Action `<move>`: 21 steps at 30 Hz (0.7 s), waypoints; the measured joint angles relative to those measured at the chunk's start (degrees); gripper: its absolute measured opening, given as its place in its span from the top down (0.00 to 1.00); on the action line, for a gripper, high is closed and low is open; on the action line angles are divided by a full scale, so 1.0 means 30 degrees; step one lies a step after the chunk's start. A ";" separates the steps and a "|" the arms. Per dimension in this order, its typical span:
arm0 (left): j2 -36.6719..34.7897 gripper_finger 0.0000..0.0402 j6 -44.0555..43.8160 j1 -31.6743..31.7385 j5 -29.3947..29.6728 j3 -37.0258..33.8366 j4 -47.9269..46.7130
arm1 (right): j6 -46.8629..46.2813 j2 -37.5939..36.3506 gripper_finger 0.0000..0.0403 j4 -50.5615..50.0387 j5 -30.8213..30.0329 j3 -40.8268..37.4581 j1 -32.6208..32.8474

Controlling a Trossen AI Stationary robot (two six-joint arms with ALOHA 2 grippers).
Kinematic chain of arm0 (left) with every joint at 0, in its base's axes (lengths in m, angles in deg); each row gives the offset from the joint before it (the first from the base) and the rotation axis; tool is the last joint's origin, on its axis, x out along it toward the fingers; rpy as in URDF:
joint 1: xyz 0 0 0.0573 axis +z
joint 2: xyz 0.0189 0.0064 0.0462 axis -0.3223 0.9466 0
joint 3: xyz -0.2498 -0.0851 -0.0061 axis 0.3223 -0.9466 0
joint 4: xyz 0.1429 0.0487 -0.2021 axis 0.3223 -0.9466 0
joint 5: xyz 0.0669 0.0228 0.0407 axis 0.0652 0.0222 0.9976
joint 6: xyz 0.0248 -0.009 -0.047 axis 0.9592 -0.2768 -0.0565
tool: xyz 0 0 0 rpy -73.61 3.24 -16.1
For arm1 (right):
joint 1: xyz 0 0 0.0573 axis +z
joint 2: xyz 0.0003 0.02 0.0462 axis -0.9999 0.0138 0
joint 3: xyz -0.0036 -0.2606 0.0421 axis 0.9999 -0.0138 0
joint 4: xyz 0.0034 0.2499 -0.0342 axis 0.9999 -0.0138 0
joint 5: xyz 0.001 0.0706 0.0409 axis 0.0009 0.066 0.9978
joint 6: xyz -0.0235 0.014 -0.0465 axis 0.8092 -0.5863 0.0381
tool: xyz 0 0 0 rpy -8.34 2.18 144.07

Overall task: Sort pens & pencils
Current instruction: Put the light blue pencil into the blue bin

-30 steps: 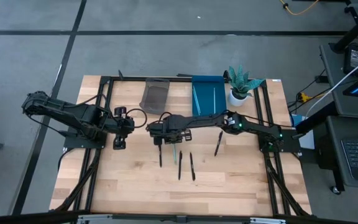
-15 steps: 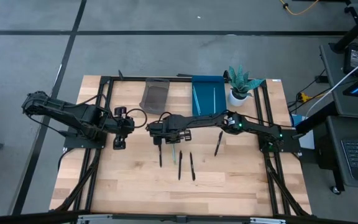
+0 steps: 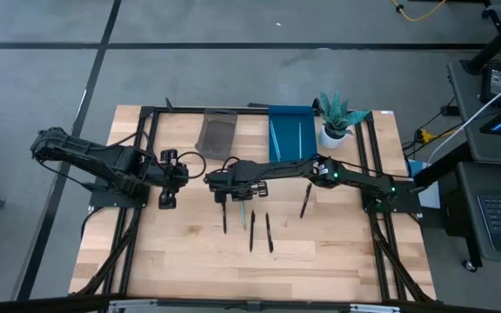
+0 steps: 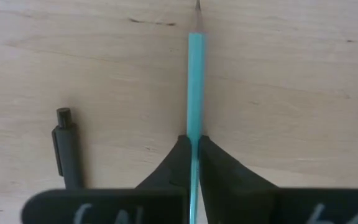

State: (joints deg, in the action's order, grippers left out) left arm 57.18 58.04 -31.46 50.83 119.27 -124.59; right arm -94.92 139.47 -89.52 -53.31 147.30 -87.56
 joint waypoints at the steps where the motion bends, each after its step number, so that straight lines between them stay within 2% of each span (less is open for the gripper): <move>1: 0.0004 0.82 0.0005 0.0002 0.0000 0.0001 0.0000 | 0.0000 -0.0042 0.95 0.0000 -0.0014 -0.0007 0.0000; 15: 0.0006 0.82 0.0017 0.0005 0.0000 0.0007 0.0012 | -0.0044 -0.0285 0.94 -0.0007 -0.0121 -0.0029 0.0000; 21: 0.0005 0.82 0.0153 0.0005 0.0000 0.0005 0.0255 | 0.0007 -0.0662 0.98 -0.0142 -0.0521 -0.0021 0.0000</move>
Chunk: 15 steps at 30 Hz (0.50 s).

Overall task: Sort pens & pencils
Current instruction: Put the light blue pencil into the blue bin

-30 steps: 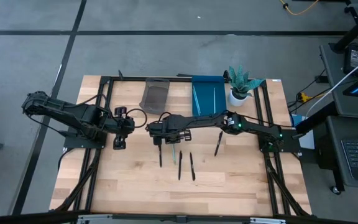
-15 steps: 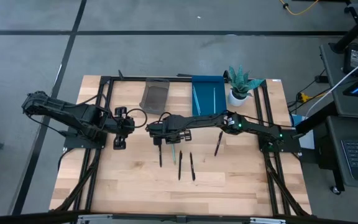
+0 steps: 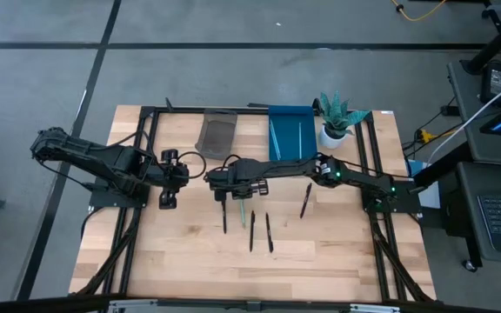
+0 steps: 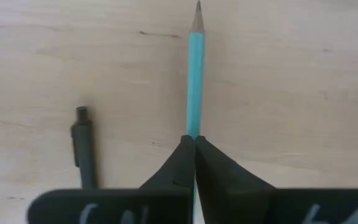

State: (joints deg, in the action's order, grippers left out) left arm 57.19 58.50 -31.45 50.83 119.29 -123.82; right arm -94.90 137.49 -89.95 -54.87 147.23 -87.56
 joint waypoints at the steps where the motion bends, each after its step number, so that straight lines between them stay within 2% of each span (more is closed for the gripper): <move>1: 0.0001 0.82 0.0005 0.0000 0.0006 -0.0003 0.0007 | 0.0015 -0.0014 0.99 -0.0003 -0.0003 0.0013 0.0000; 15: -0.0006 0.82 -0.0002 0.0000 0.0000 -0.0005 0.0007 | 0.0612 -0.0014 0.97 -0.0032 0.0004 0.0021 0.0000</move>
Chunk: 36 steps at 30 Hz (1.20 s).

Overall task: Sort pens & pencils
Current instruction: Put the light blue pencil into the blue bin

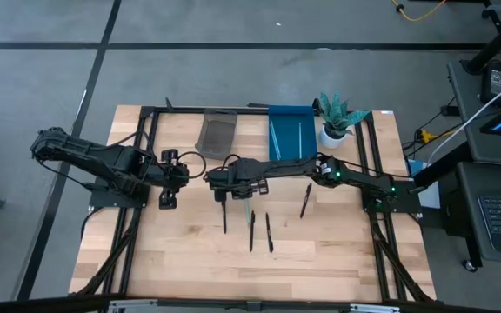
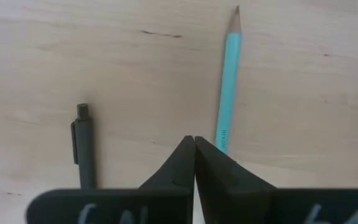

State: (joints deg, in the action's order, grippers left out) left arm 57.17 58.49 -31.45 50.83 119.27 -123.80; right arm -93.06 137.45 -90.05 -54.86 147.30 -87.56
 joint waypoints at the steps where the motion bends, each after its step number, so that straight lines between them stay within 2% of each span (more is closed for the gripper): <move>1: 0.0007 0.82 0.0000 -0.0007 0.0000 0.0000 -0.0007 | 0.0190 0.0000 0.97 0.0000 0.0001 0.0000 -0.0001; 10: 0.0000 0.82 0.0000 -0.0007 0.0000 0.0004 -0.0007 | 0.0394 0.0000 0.95 -0.0547 0.0576 0.0007 -0.0220; 24: 0.0004 0.82 0.0004 -0.0007 0.0000 0.0003 -0.0007 | 0.0334 -0.0022 0.70 -0.0967 0.0933 -0.0435 -0.0262; 36: 0.0002 0.82 0.0006 0.0000 0.0000 0.0001 -0.0014 | 0.0297 -0.0169 0.73 0.0538 0.1835 -0.2031 -0.0298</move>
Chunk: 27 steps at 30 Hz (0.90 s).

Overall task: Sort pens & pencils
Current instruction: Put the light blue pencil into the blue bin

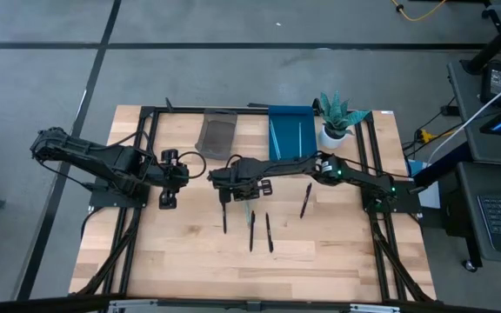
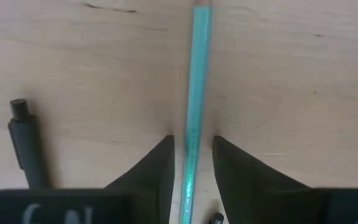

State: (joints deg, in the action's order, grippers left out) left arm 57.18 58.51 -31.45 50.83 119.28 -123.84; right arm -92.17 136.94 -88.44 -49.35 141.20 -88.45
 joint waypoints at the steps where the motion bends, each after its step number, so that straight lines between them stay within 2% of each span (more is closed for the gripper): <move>1: -0.0001 0.82 -0.0005 -0.0001 0.0000 0.0002 0.0004 | -0.0055 -0.0027 0.74 0.0096 -0.0028 -0.0096 0.0021; 16: 0.0005 0.82 0.0001 0.0000 0.0000 0.0006 0.0015 | -0.0046 0.0055 0.91 0.0337 0.0074 -0.0133 0.0028; 27: -0.0002 0.82 -0.0005 -0.0007 0.0000 -0.0001 0.0016 | 0.0032 0.0261 0.91 -0.0530 -0.0358 0.0857 0.0057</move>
State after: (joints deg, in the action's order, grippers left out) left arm 57.17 58.50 -31.47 50.83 119.27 -123.80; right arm -92.08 137.72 -90.02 -50.43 143.78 -88.28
